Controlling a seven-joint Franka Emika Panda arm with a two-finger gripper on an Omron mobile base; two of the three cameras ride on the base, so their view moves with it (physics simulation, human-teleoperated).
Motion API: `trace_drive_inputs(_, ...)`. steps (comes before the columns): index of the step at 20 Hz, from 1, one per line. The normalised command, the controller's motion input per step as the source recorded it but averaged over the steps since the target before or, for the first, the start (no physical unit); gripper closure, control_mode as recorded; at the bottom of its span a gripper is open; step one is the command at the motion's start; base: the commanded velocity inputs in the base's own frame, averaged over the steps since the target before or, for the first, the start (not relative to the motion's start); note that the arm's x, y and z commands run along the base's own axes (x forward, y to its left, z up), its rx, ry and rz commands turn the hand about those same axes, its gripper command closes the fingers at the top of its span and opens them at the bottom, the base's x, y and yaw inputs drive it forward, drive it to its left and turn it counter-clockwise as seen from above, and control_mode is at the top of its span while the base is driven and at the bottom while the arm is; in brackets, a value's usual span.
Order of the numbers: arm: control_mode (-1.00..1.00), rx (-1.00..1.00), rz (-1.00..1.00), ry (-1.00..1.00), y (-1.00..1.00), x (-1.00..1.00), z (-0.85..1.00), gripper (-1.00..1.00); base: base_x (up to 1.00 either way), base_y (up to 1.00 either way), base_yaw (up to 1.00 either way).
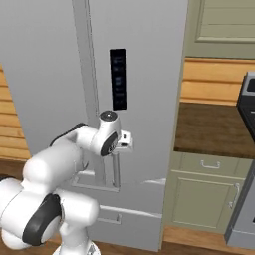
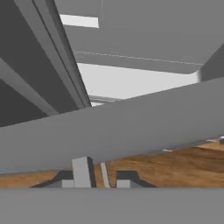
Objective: Take the strawberry from the fridge and place it on top of the pancake, located on the dining counter.
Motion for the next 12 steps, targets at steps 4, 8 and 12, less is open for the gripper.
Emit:
trace_drive_inputs(4, -1.00, 0.07, 0.00, -0.22, -0.89, -0.98, -0.03, 1.00, 0.00, 0.00, 0.00)
trace_drive_inputs(8, -1.00, 0.09, 0.00, -0.18, -0.99, -0.81, 0.00, 1.00, 0.00, 0.00, 0.00)
trace_drive_inputs(12, -1.00, 0.05, 0.07, -0.02, -0.57, -0.07, 0.00, -1.00, 0.00, 0.00, 0.00)
